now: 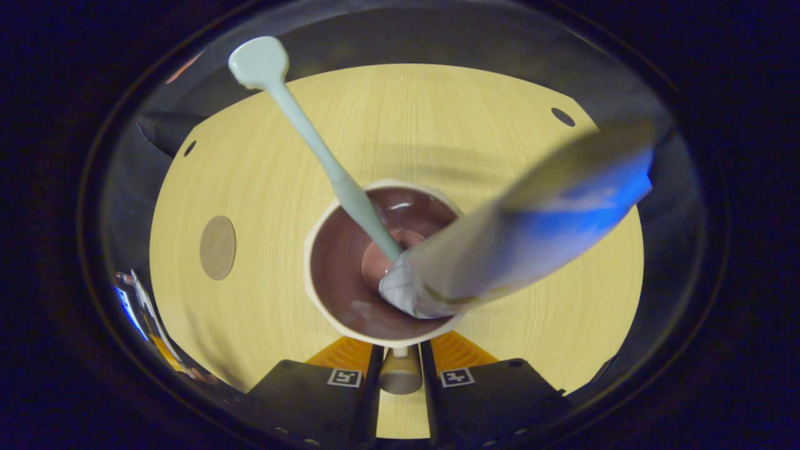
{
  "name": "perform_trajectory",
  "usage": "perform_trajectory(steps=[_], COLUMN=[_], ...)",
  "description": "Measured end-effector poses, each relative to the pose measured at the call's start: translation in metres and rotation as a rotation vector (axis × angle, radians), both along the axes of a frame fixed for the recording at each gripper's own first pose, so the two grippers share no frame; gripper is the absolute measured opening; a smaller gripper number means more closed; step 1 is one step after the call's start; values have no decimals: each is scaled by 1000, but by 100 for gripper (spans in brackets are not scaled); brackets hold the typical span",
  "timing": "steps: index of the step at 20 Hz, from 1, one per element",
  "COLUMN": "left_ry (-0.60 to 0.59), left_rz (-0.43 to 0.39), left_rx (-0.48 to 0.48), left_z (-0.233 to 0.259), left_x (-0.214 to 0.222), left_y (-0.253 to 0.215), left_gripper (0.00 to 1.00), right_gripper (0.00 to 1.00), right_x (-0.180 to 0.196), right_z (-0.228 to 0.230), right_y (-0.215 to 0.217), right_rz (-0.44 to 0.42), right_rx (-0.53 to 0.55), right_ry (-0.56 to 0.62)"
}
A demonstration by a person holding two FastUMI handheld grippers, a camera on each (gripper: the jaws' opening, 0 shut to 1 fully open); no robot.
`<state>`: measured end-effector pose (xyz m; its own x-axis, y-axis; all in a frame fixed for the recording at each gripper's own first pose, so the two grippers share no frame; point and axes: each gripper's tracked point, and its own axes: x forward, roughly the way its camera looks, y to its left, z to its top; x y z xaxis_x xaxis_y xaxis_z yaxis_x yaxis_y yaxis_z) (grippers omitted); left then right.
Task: Put the toothbrush and toothpaste on the desktop into the cup, then pick up the cup and place it on the coaster on the desktop.
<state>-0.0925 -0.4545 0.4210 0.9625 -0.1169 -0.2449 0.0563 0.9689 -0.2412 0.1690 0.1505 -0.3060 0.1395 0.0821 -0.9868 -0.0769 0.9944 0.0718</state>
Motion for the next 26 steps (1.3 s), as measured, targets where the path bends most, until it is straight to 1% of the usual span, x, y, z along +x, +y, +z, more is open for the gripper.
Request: perform_trajectory(steps=[2, 3, 4, 6, 10, 13, 14, 16, 19, 20, 22, 25, 26], left_ry=[-1, -4, -9, -19, -10, -12, -8, -4, -3, -6, -8, -2, 1], left_rz=[-5, -5, -5, -1, -2, -3, 0, -4, -11, -10, -8, -19, -21], left_rx=[6, 9, 9, 12, 12, 5, 6, 2, 11, 19, 26, 10, 11], left_z=[1, 2, 3, 5, 1, 1, -1, -3, -3, -3, -4, -5, -6], left_x=[0, -1, -2, -2, -4, -2, -2, -1, -4, -5, -4, -3, -3], left_y=[-3, -3, -2, 0, 0, 0, 0, -2, -5, -6, -6, -14, -15], left_gripper=[100, 99, 99, 99, 98, 99, 98, 99, 99, 99, 99, 98, 98], right_gripper=[30, 30, 27, 26, 28, 27, 27, 26, 27, 27, 26, 27, 27], right_x=[3, 11, 7, 5, 8, 7, 8, 8, 6, 4, -4, -14, -21], right_z=[1, 4, -4, 4, 5, 6, 5, 7, 7, 7, 4, 0, -1], right_y=[-1, 0, 2, 0, 0, 1, -1, 1, -2, -3, -2, -7, -8], right_rz=[6, -5, 5, 25, 24, 34, 17, 13, 36, 29, 39, 56, 74], right_rx=[-5, -7, -8, -8, -9, -5, -3, 6, -3, 0, 3, 2, 0], right_ry=[-11, -31, -27, -29, -52, -57, -57, -52, -45, -42, -10, 29, 46])
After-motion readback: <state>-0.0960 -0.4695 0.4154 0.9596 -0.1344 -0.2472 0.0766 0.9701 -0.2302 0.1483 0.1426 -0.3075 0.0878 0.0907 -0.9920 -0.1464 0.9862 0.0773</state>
